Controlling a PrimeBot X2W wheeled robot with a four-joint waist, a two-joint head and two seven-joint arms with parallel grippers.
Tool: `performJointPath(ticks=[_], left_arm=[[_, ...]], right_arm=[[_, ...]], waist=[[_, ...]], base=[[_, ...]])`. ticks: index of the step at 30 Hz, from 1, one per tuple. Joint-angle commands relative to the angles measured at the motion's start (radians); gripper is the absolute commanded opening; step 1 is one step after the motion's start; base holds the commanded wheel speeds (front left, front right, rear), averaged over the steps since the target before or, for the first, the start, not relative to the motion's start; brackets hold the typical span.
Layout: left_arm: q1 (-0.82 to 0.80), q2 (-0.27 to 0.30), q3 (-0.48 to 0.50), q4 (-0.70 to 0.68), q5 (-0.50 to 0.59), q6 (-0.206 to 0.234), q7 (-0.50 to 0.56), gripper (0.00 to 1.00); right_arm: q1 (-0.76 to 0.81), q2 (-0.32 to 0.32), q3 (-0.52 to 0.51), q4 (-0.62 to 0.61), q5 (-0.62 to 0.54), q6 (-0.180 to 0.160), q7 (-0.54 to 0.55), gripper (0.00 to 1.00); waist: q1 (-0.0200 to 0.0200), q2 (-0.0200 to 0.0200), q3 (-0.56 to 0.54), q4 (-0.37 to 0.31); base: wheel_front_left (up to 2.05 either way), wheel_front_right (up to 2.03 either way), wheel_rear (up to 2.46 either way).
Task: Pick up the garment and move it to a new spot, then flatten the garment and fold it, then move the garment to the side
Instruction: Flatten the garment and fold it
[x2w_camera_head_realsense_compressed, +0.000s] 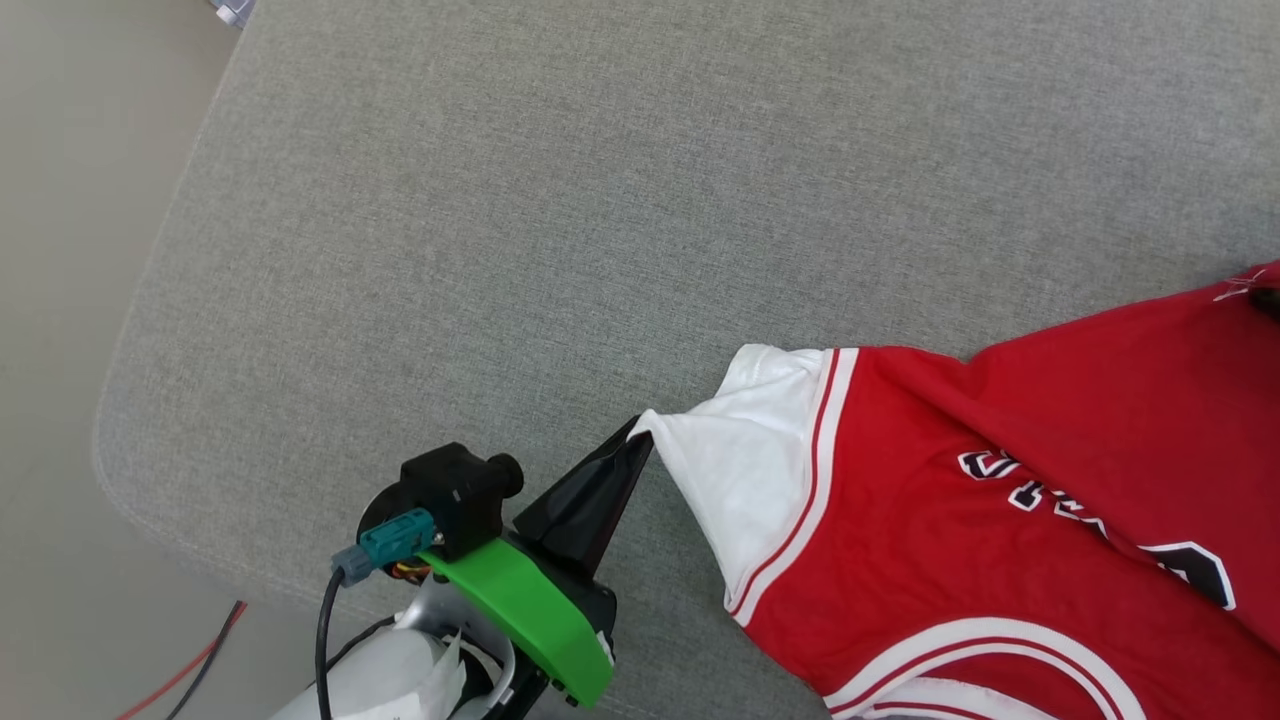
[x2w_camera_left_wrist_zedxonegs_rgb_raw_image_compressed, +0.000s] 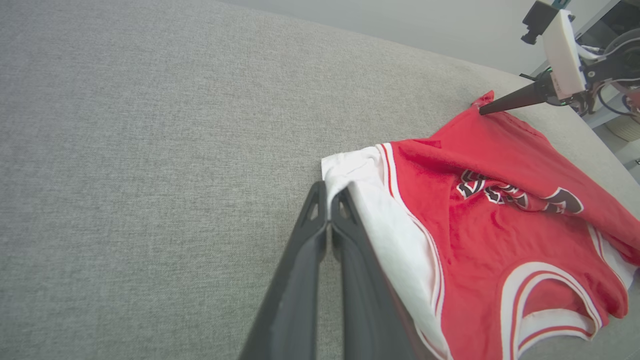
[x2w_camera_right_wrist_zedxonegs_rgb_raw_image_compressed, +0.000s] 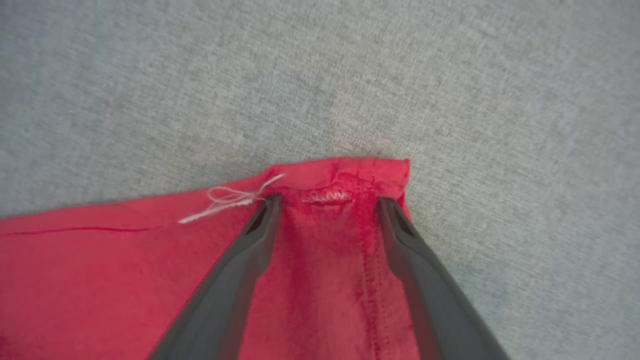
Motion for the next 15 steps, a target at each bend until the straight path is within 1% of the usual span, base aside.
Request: performJointPath(ticks=[1, 2, 4, 8, 15], left_arm=[[-0.020, -0.008, -0.001, 0.005, 0.007, -0.005, -0.008, 0.00], [-0.021, -0.009, -0.002, 0.007, 0.007, -0.005, -0.008, 0.00], [-0.022, -0.011, -0.003, 0.011, 0.007, -0.005, -0.009, 0.00], [-0.023, -0.009, 0.000, 0.022, 0.003, -0.006, -0.011, 0.00], [-0.012, 0.011, 0.021, 0.028, -0.007, 0.008, -0.018, 0.00]], right_arm=[[0.026, 0.019, 0.027, 0.037, 0.010, -0.001, 0.017, 0.22], [0.031, 0.019, 0.030, 0.040, 0.015, -0.001, 0.023, 0.00], [0.038, 0.018, 0.033, 0.041, 0.024, -0.001, 0.023, 0.00], [0.029, 0.020, 0.029, 0.043, 0.022, -0.001, -0.040, 0.00], [0.005, 0.030, 0.057, 0.054, 0.023, -0.001, -0.210, 0.00]], waist=[[0.0000, 0.0102, 0.002, 0.002], [0.0000, 0.0102, 0.002, 0.002], [0.0000, 0.0102, 0.000, 0.002], [0.0000, 0.0102, -0.016, -0.005], [0.0000, 0.0102, -0.091, -0.048]], base=[[0.00, 0.00, 0.00], [0.00, 0.00, 0.00], [0.00, 0.00, 0.00], [0.00, 0.00, 0.00], [0.00, 0.00, 0.00]])
